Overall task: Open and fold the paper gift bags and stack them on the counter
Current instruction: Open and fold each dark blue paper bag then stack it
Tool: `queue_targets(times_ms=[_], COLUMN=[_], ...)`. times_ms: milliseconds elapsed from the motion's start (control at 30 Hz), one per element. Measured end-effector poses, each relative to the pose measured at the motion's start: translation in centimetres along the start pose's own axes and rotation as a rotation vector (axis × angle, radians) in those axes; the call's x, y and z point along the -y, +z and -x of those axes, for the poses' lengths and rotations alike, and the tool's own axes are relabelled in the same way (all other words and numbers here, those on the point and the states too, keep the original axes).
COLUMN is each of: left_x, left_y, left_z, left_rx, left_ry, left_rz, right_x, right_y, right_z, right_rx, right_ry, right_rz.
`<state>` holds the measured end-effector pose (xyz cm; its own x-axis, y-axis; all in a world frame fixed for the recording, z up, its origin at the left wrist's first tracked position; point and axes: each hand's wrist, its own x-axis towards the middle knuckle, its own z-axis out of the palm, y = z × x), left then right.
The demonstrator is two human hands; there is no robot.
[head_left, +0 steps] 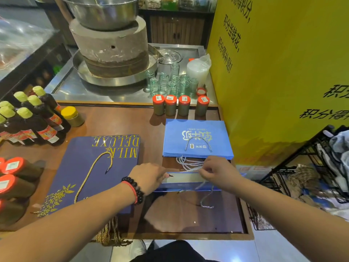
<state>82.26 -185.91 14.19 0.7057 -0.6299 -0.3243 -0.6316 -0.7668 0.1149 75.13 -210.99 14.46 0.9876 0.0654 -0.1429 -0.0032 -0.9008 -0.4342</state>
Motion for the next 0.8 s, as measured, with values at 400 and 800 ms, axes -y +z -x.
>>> queue_targets(times_ms=[400, 800], left_x=[0.1, -2.1], left_y=[-0.6, -0.2], left_z=[-1.2, -2.5], left_rx=[0.007, -0.146], left_ry=[-0.012, 0.196], left_rz=[-0.037, 0.092], right_x=[-7.2, -8.1], right_y=[-6.9, -4.7], right_z=[2.0, 3.3], right_rx=[0.210, 0.008], right_ry=[0.039, 0.374], right_rz=[0.301, -0.138])
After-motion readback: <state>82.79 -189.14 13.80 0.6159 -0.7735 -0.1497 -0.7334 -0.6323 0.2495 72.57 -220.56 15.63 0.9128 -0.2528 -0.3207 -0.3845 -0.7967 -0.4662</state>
